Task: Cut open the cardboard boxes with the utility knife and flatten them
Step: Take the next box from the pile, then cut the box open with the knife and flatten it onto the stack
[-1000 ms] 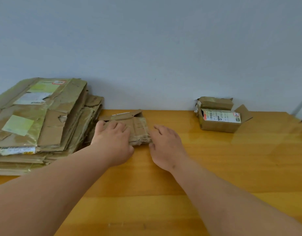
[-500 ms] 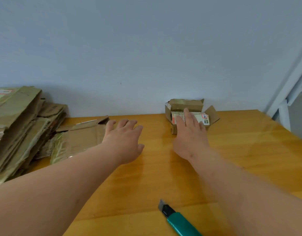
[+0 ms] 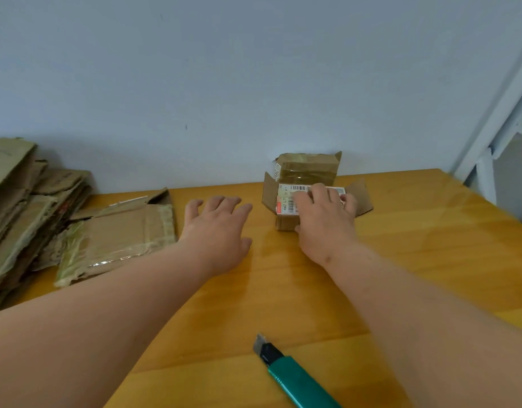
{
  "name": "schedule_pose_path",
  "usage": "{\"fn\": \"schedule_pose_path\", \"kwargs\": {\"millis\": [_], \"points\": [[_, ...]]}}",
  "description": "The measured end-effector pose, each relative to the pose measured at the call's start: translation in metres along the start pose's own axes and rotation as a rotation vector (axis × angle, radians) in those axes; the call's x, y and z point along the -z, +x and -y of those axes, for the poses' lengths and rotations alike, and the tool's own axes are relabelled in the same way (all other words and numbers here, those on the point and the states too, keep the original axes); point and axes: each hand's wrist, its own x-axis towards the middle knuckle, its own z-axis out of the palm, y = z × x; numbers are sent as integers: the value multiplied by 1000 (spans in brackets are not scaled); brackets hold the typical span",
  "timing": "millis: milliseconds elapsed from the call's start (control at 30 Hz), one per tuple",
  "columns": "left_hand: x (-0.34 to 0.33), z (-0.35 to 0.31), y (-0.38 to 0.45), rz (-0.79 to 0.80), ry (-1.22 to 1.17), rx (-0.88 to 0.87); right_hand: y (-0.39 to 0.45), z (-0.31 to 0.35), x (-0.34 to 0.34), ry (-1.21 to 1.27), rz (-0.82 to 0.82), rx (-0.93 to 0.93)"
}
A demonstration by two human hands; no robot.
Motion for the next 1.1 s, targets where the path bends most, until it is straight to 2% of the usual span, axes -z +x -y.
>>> {"fn": "schedule_pose_path", "kwargs": {"millis": [133, 300, 367, 500, 600, 800, 933, 1100], "points": [[28, 5, -24, -62, -64, -14, -22, 16, 18, 86, 13, 85], [79, 22, -71, -179, -264, -85, -64, 49, 53, 139, 2, 239], [96, 31, -90, -111, -285, -80, -83, 67, 65, 133, -42, 307], [112, 51, -129, 144, -147, -66, -114, 106, 81, 86, -80, 428], [115, 70, -162, 213, -132, 1, -138, 130, 83, 77, -53, 483], [117, 86, -204, 324, -145, 52, -173, 167, 85, 76, 34, 558], [117, 89, -213, 388, -149, 22, -182, 176, 92, 68, 117, 585], [105, 89, -221, 483, -173, 75, -187, 175, 102, 132, 300, 516]]}}
